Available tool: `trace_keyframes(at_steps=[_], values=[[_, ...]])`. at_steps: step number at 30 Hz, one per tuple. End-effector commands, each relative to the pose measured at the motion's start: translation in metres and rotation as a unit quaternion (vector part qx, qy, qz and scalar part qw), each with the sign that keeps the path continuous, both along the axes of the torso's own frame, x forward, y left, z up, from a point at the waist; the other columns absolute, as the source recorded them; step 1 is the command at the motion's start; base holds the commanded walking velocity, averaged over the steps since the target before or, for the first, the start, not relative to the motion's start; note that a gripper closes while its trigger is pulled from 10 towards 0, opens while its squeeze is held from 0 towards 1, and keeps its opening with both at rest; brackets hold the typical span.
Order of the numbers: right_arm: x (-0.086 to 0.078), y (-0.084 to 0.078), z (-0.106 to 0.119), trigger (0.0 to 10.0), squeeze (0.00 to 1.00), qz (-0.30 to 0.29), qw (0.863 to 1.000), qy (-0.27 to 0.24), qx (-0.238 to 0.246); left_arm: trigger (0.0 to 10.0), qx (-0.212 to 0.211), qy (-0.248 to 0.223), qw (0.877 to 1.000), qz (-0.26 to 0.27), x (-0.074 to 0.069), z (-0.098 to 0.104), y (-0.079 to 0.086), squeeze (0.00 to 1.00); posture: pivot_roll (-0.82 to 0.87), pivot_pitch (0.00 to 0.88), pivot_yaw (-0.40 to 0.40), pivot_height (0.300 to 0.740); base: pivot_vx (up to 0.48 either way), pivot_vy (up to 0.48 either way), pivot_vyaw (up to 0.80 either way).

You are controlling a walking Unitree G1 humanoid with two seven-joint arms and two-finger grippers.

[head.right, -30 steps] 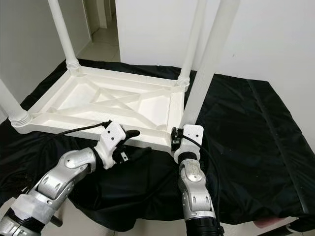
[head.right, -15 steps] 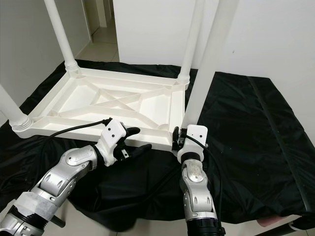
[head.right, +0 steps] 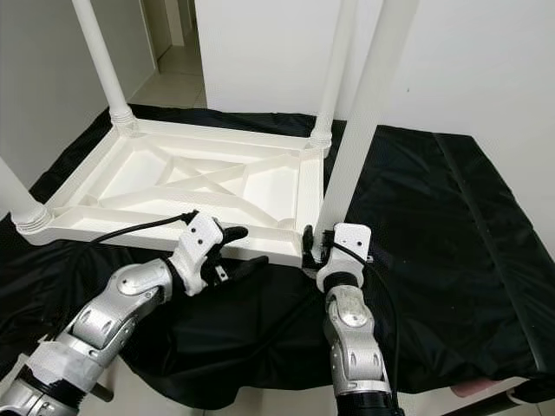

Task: Building children table

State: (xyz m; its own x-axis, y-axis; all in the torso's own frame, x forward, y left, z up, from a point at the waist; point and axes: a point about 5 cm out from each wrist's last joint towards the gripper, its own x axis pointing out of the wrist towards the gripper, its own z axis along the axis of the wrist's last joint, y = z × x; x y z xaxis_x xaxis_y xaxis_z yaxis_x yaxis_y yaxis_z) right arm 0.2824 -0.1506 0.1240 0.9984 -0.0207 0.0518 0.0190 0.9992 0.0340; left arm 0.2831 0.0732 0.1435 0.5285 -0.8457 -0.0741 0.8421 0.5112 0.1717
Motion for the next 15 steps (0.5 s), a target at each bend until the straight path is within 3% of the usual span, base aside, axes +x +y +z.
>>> trace_keyframes(at_steps=[1,7,8,15], values=[[-0.002,-0.001,0.002,10.0,0.00,0.014,1.000,-0.010,0.005,10.0,0.004,-0.004,1.000,-0.015,-0.003,0.000,0.001,0.00,-0.03,0.000,-0.036,0.740,0.000,0.000,0.00],[-0.002,-0.005,0.006,10.0,0.00,0.051,0.998,-0.022,0.007,10.0,0.002,-0.002,1.000,-0.008,-0.005,-0.001,0.002,0.00,-0.03,0.000,-0.037,0.740,0.000,0.000,0.00],[-0.002,-0.010,0.010,10.0,0.00,0.103,0.994,-0.027,0.004,10.0,-0.002,-0.002,1.000,-0.006,-0.005,-0.001,0.001,0.00,-0.03,0.000,-0.039,0.740,0.000,0.000,0.00],[0.001,-0.017,0.013,10.0,0.00,0.204,0.978,-0.021,-0.039,10.0,-0.003,-0.003,1.000,-0.004,-0.004,0.000,0.001,0.00,-0.03,0.000,-0.037,0.740,0.000,0.000,0.00]])
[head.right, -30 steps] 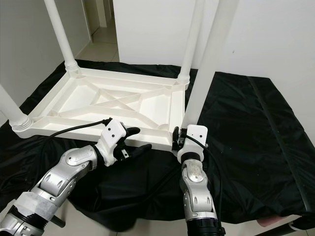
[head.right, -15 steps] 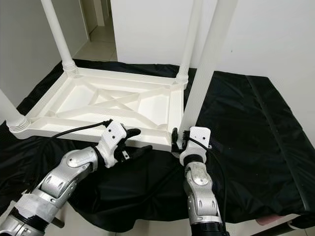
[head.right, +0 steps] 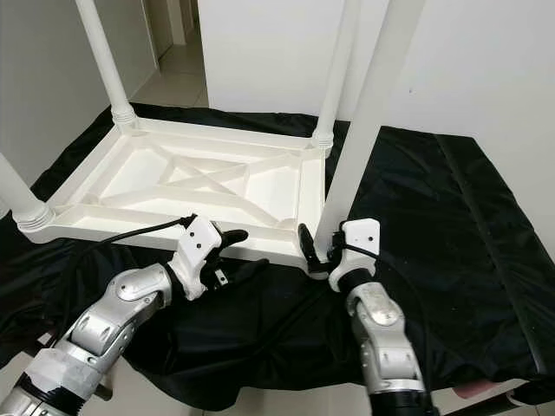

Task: Building children table

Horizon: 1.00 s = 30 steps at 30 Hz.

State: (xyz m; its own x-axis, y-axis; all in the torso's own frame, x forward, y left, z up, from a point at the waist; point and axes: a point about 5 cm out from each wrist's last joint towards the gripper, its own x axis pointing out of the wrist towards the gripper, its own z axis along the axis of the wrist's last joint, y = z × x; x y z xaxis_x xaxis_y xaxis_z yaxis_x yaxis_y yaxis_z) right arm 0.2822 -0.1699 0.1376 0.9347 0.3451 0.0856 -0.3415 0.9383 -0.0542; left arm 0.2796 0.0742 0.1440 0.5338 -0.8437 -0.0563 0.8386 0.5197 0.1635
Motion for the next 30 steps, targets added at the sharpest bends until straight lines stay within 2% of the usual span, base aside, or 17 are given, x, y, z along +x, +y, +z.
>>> trace_keyframes(at_steps=[1,5,8,9,12,13,22,23,24,29,30], values=[[0.003,0.001,-0.001,10.0,0.00,0.038,0.999,0.006,-0.008,10.0,0.007,-0.003,1.000,-0.007,0.000,0.000,0.001,0.00,-0.03,0.000,-0.034,0.740,0.000,0.000,0.00],[0.009,-0.003,-0.003,10.0,0.00,0.080,0.996,0.017,-0.026,10.0,0.008,-0.005,1.000,-0.009,0.000,0.001,0.000,0.00,-0.02,0.000,-0.032,0.740,0.000,0.000,0.00],[0.010,-0.003,-0.004,10.0,0.00,0.088,0.995,0.020,-0.031,10.0,0.008,-0.006,1.000,-0.009,0.000,0.001,0.000,0.00,-0.02,0.000,-0.032,0.740,0.000,0.000,0.00],[0.013,-0.005,-0.007,2.4,0.00,0.108,0.993,0.031,-0.046,10.0,0.009,-0.007,1.000,-0.010,0.000,0.002,0.000,0.00,-0.02,0.000,-0.028,0.740,0.000,0.000,0.00],[0.015,-0.007,-0.009,2.4,0.00,0.119,0.991,0.038,-0.056,10.0,0.009,-0.008,1.000,-0.011,0.000,0.003,-0.001,0.00,-0.02,0.000,-0.028,0.740,0.000,0.000,0.00],[0.016,-0.008,-0.010,0.0,0.00,0.123,0.990,0.041,-0.062,10.0,0.009,-0.008,1.000,-0.011,0.001,0.003,-0.001,0.00,-0.02,0.000,-0.030,0.740,0.000,0.000,0.00],[0.019,-0.011,-0.016,0.0,0.00,0.135,0.987,0.053,-0.071,10.0,0.010,-0.010,1.000,-0.012,0.000,0.003,-0.002,0.00,-0.01,0.000,-0.031,0.740,0.000,0.000,0.00],[0.020,-0.011,-0.016,3.5,0.00,0.135,0.987,0.053,-0.071,10.0,0.011,-0.011,1.000,-0.013,0.000,0.003,-0.002,0.00,-0.01,0.000,-0.031,0.740,0.000,0.000,0.00],[0.020,-0.009,-0.016,10.0,0.00,0.131,0.988,0.053,-0.064,10.0,0.012,-0.011,1.000,-0.013,0.000,0.003,-0.002,0.00,-0.01,0.000,-0.032,0.740,0.000,0.000,0.00],[0.020,-0.006,-0.016,10.0,0.00,0.119,0.990,0.054,-0.052,10.0,0.012,-0.011,1.000,-0.014,-0.001,0.002,-0.002,0.00,-0.01,0.000,-0.037,0.740,0.000,0.000,0.00],[0.020,-0.004,-0.016,10.0,0.00,0.099,0.993,0.054,-0.047,10.0,0.013,-0.011,1.000,-0.014,-0.001,0.002,-0.002,0.00,-0.01,0.000,-0.039,0.740,0.000,0.000,0.00]])
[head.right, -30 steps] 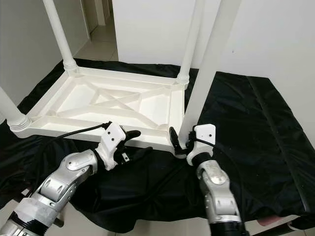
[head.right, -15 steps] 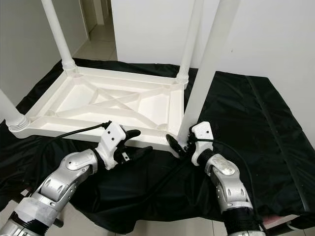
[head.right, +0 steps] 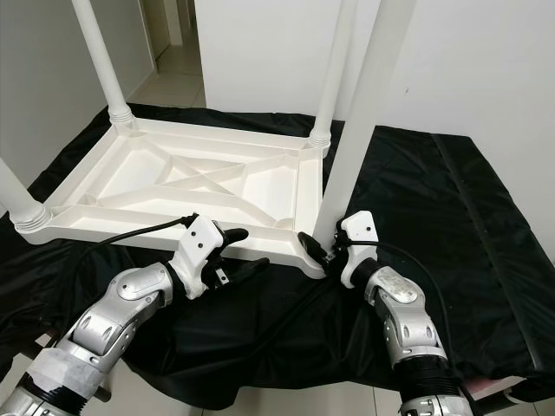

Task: Building children table

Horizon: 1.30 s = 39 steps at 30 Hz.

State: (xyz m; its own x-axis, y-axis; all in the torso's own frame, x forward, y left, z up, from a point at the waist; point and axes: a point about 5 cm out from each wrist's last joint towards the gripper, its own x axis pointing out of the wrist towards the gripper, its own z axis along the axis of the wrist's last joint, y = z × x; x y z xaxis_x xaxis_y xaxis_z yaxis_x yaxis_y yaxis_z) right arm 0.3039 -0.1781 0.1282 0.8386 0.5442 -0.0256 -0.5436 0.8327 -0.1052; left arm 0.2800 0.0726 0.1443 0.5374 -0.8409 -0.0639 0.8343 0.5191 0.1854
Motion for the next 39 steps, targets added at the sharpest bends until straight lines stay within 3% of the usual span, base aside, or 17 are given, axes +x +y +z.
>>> trace_keyframes(at_steps=[1,9,10,11,13,15,17,20,25,26,27,28,36,39], values=[[-0.001,0.004,-0.006,10.0,0.00,-0.012,1.000,0.016,-0.001,10.0,0.004,-0.004,1.000,-0.015,-0.001,0.002,0.000,0.00,-0.01,0.000,-0.039,0.740,0.000,0.000,0.00],[-0.002,0.014,-0.012,10.0,0.00,-0.143,0.989,0.033,0.034,10.0,0.006,-0.004,1.000,-0.019,-0.003,0.001,-0.002,0.00,0.00,0.000,-0.044,0.740,0.000,0.000,0.00],[-0.006,0.023,-0.013,10.0,0.00,-0.232,0.970,0.035,0.066,10.0,0.009,-0.003,1.000,-0.023,-0.005,0.000,-0.002,0.00,0.00,0.000,-0.044,0.740,0.000,0.000,0.00],[-0.006,0.023,-0.013,10.0,0.00,-0.232,0.970,0.035,0.066,10.0,0.009,-0.003,1.000,-0.023,-0.005,0.000,-0.002,0.00,0.00,0.000,-0.044,0.740,0.000,0.000,0.00],[-0.009,0.028,-0.015,10.0,0.00,-0.288,0.953,0.042,0.088,10.0,0.011,-0.002,1.000,-0.026,-0.005,-0.001,-0.003,0.00,-0.01,0.000,-0.045,0.740,0.000,0.000,0.00],[-0.010,0.029,-0.016,10.0,0.00,-0.304,0.947,0.047,0.096,10.0,0.012,-0.002,1.000,-0.026,-0.006,-0.001,-0.003,0.00,-0.01,0.000,-0.045,0.740,0.000,0.000,0.00],[-0.015,0.042,-0.017,10.0,0.00,-0.333,0.937,0.036,0.101,10.0,0.014,-0.001,1.000,-0.028,-0.006,-0.002,-0.003,0.00,-0.01,0.000,-0.046,0.740,0.000,0.000,0.00],[-0.018,0.055,-0.014,10.0,0.00,-0.316,0.943,0.027,0.101,10.0,0.014,0.000,0.999,-0.029,-0.008,-0.002,-0.003,0.00,-0.01,0.000,-0.046,0.740,0.000,0.000,0.00],[-0.019,0.050,-0.011,10.0,0.00,-0.331,0.938,0.024,0.098,10.0,0.015,0.004,0.999,-0.031,-0.010,-0.004,-0.003,0.00,0.00,0.000,-0.046,0.740,0.000,0.000,0.00],[-0.020,0.052,-0.011,10.0,0.44,-0.326,0.940,0.022,0.100,10.0,0.015,0.004,0.999,-0.030,-0.010,-0.004,-0.003,0.00,0.01,0.000,-0.046,0.740,0.000,0.000,0.00],[-0.020,0.052,-0.011,10.0,0.44,-0.326,0.940,0.022,0.100,10.0,0.015,0.004,0.999,-0.030,-0.010,-0.004,-0.003,0.00,0.01,0.000,-0.046,0.740,0.000,0.000,0.00],[-0.020,0.055,-0.009,10.0,1.00,-0.320,0.942,0.019,0.103,10.0,0.015,0.004,0.999,-0.029,-0.010,-0.004,-0.002,0.00,0.01,0.000,-0.047,0.740,0.000,0.000,0.00],[-0.024,0.054,-0.005,10.0,1.00,-0.298,0.948,-0.001,0.107,10.0,0.018,0.007,0.999,-0.029,-0.013,-0.005,-0.001,0.00,0.01,0.000,-0.045,0.740,0.000,0.000,0.00],[-0.028,0.042,-0.008,10.0,1.00,-0.272,0.955,0.007,0.115,10.0,0.021,0.011,0.999,-0.031,-0.015,-0.006,0.001,0.00,0.00,0.000,-0.039,0.740,0.000,0.000,0.00]])
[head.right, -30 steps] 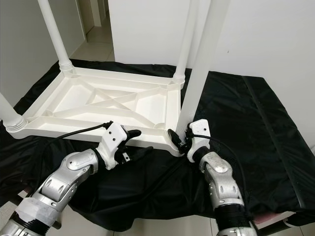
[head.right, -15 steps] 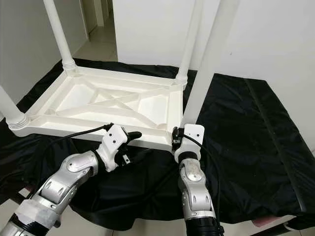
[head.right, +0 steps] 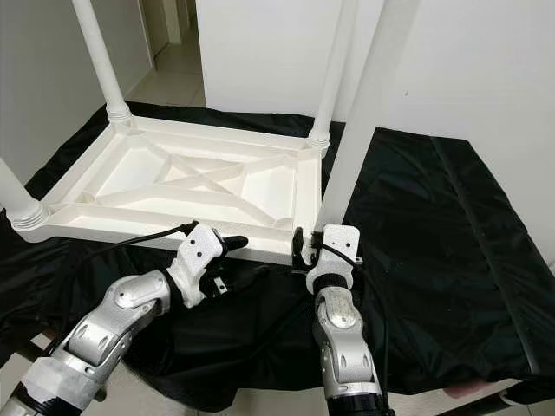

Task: Building children table

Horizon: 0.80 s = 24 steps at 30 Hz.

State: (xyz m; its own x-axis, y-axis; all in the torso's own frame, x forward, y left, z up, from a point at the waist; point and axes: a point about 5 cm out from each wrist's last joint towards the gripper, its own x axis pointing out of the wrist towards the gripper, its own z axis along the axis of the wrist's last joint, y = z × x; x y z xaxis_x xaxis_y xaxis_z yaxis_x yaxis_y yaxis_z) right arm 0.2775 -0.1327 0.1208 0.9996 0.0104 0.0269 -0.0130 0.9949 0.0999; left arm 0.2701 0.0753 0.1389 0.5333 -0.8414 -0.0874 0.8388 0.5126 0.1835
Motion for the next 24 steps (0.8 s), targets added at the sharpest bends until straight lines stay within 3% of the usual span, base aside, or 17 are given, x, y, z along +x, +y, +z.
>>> trace_keyframes(at_steps=[1,5,6,14,24], values=[[-0.003,-0.007,-0.002,10.0,1.00,0.017,1.000,-0.002,0.006,10.0,0.013,0.004,0.999,-0.030,-0.005,-0.001,-0.001,0.00,0.00,0.000,-0.036,0.740,0.000,0.000,0.00],[-0.004,-0.012,-0.003,10.0,1.00,0.058,0.998,-0.005,-0.003,10.0,0.017,0.005,0.999,-0.031,-0.005,-0.002,0.001,0.00,-0.01,0.000,-0.027,0.740,0.000,0.000,0.00],[-0.004,-0.015,-0.003,10.0,0.00,0.075,0.997,-0.007,-0.004,10.0,0.018,0.005,0.999,-0.032,-0.005,-0.002,0.002,0.00,-0.01,0.000,-0.026,0.740,0.000,0.000,0.00],[0.007,-0.036,0.000,10.0,0.00,0.173,0.983,-0.027,-0.055,10.0,0.023,0.000,0.999,-0.043,-0.003,0.000,-0.003,0.00,-0.02,0.000,-0.014,0.740,0.000,0.000,0.00],[0.027,-0.031,0.008,10.0,0.00,0.268,0.958,-0.039,-0.095,10.0,0.026,-0.012,0.998,-0.048,0.002,0.005,-0.006,0.00,0.00,0.000,-0.017,0.740,0.000,0.000,0.00]])
